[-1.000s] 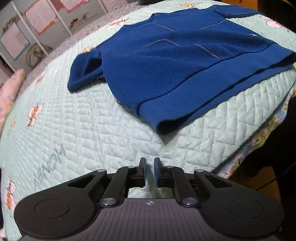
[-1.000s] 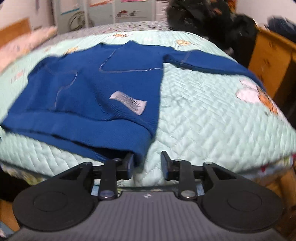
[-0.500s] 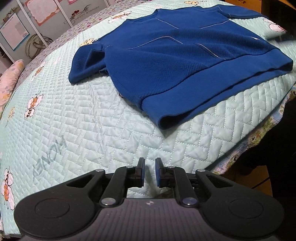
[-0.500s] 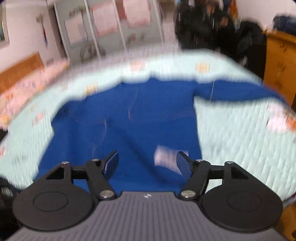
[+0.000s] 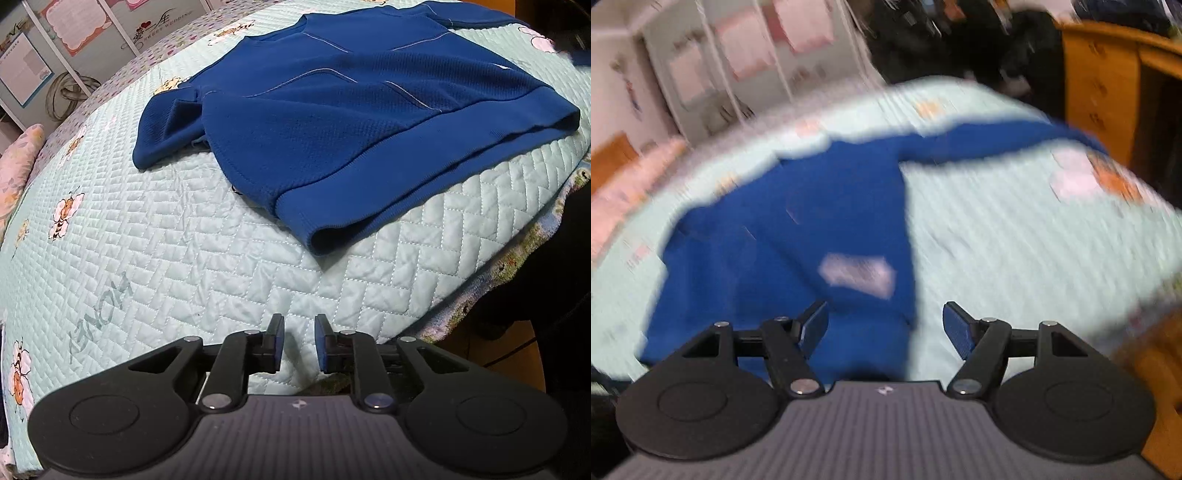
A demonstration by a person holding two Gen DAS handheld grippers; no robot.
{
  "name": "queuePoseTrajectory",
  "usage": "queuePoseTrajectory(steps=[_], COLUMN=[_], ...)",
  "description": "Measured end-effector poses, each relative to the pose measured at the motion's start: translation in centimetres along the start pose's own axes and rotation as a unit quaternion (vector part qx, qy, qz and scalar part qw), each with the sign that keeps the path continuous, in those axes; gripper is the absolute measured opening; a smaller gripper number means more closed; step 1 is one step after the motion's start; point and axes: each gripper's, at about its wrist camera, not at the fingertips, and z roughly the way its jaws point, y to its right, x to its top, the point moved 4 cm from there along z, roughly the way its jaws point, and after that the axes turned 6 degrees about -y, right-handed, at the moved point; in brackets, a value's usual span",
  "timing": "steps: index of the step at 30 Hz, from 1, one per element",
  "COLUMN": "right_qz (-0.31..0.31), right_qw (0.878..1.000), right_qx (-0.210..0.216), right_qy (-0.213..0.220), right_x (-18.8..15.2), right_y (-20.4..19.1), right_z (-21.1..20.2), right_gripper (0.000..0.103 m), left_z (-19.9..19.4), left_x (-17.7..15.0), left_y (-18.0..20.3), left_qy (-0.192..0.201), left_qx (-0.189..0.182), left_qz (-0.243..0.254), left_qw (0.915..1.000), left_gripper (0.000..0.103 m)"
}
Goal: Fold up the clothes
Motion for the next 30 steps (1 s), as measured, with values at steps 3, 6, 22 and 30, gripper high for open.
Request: queuePoseTrajectory(steps=[3, 6, 22, 30], right_qz=[-0.002, 0.038, 0.143, 0.131], right_qw=[0.998, 0.994, 0.979, 0.981], right_qx=[0.055, 0.067, 0.133, 0.127], right_qy=[-0.002, -0.077, -0.061, -0.067], right_x=[1.1, -0.9, -4.7, -4.8], right_y=[-2.0, -0.7, 3.5, 3.1], right_z=[2.0, 5.6, 4.1, 4.2], right_gripper=[0.076, 0.076, 0.067, 0.068], left_z=[-0.5, -1.2, 0.2, 2.8], left_x=[-0.3, -0.6, 11.0, 5.8], left_y=[-0.5, -1.2, -0.5, -1.9], left_qy=[0.001, 0.004, 0.144, 0.027], left_qx=[-0.007, -0.012, -0.156, -0.152], left_qz=[-0.01, -0.022, -0.087, -0.121], left_qw=[0.9999, 0.9997, 0.9734, 0.9806], left_gripper=[0.021, 0.023, 0.045, 0.029])
